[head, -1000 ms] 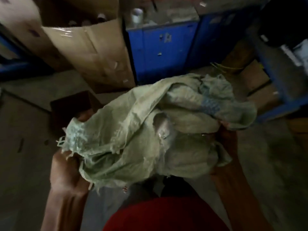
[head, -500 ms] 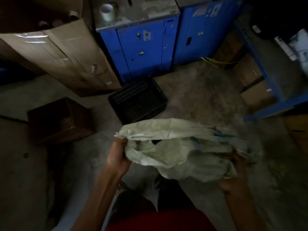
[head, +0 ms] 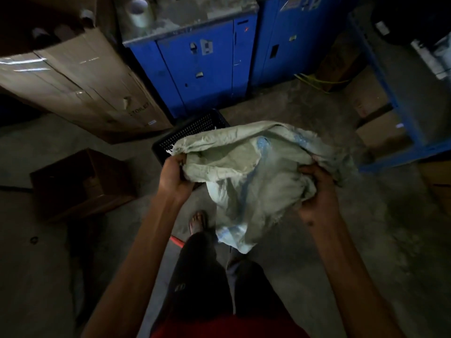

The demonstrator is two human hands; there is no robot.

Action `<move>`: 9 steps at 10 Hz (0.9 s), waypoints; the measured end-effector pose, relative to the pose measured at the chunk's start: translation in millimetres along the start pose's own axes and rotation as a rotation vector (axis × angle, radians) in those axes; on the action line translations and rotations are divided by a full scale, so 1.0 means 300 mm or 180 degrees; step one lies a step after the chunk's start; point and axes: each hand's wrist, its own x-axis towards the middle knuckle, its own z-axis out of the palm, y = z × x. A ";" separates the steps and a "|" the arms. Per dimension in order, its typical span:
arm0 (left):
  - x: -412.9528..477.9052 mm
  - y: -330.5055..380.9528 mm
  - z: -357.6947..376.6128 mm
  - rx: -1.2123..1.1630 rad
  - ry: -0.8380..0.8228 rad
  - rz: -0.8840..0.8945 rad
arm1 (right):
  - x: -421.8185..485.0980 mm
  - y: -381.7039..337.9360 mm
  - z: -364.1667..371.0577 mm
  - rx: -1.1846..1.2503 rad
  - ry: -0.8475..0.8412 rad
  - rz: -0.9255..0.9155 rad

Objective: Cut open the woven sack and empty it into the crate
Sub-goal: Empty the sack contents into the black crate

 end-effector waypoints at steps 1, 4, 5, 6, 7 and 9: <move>0.166 0.076 -0.042 -0.0193 0.0169 -0.0060 | 0.134 0.015 0.092 0.0276 -0.0411 0.0294; 0.894 0.346 -0.324 0.0483 0.1115 0.0348 | 0.869 0.284 0.505 -0.1214 0.0524 0.0380; 1.175 0.324 -0.459 0.2462 0.1304 0.0788 | 1.209 0.482 0.573 -0.1981 0.0676 0.0469; 1.397 0.257 -0.575 0.3662 0.1158 0.0844 | 1.500 0.691 0.554 -0.2888 0.0338 0.0591; 1.566 0.191 -0.660 0.3662 0.1187 0.0846 | 1.680 0.831 0.553 -0.4009 -0.0574 0.0577; 1.749 0.021 -0.804 0.4129 0.1568 0.1435 | 1.861 1.035 0.387 -0.5956 -0.0946 -0.1526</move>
